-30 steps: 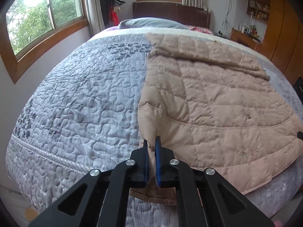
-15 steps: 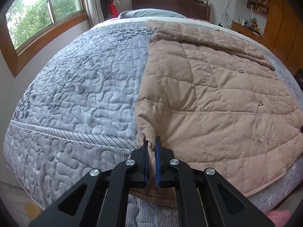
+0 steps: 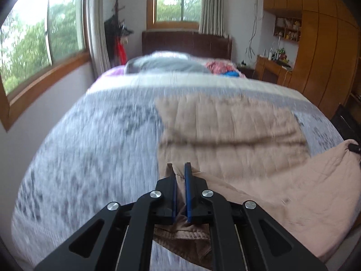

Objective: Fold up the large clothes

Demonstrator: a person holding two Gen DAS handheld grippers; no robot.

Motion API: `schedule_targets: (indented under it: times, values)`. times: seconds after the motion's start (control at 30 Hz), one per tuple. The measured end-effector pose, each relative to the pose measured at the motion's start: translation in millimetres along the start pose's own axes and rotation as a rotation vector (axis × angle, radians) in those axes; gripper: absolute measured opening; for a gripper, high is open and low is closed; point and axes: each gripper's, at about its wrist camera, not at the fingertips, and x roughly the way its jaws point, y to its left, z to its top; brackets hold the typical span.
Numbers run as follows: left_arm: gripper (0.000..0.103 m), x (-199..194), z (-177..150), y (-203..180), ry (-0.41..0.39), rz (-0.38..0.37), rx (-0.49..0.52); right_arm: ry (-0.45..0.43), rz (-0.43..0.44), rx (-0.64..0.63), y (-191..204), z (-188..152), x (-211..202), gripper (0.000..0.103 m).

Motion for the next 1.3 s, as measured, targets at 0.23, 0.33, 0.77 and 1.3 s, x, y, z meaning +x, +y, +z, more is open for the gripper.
schedule_targets:
  times: [0.23,0.33,0.77,1.3]
  values:
    - [0.006,75.0,97.4,6.9,-0.031,0.030,-0.030,0.049,-0.012,0.061,-37.1,95.7,51.9,0.007]
    - [0.006,113.8,123.3,11.2,-0.014,0.058,-0.037,0.082,-0.035,0.105,-62.3,130.1,87.0,0.007]
    - [0.010,296.6,138.4,24.3,0.257,0.135,-0.060,0.238,-0.045,0.274,-150.0,160.7,208.0,0.007]
    - [0.049,222.5,143.1,91.6,0.155,-0.062,-0.265,0.114,0.094,0.291,-144.6,144.7,153.6,0.046]
